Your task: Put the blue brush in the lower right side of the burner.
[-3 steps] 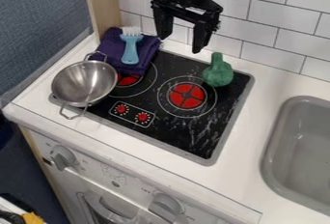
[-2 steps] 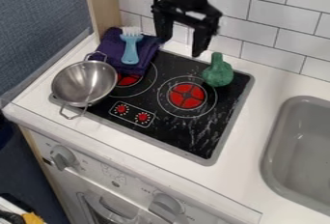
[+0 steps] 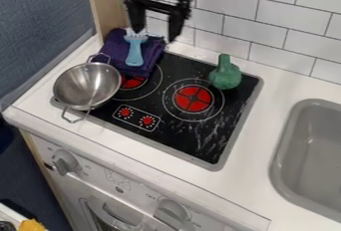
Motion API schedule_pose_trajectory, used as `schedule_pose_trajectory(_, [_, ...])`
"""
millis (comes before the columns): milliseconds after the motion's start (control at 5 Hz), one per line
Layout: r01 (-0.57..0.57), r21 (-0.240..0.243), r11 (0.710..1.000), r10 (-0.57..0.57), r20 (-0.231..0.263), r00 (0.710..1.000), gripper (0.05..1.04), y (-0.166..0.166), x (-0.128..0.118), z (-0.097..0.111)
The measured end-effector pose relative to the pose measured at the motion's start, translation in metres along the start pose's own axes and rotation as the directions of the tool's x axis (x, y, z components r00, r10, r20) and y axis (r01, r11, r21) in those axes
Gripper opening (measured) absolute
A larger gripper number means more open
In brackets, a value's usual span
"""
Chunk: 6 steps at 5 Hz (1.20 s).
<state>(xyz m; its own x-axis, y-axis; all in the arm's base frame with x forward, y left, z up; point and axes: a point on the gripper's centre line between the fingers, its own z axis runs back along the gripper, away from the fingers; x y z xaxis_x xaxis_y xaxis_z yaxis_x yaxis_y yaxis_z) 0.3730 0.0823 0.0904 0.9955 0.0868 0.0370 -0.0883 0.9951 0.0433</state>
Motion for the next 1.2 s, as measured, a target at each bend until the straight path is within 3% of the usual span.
schedule_pose_trajectory(400, [-0.086,0.027,0.996,0.088,-0.057,0.995,1.000,0.041,0.003,-0.027])
schedule_pose_trajectory(800, [-0.123,0.074,0.990,0.129,-0.077,0.989,1.000,0.052,0.011,-0.040])
schedule_pose_trajectory(1200, [-0.175,0.088,0.981,0.184,-0.112,0.976,0.999,0.061,0.014,-0.057])
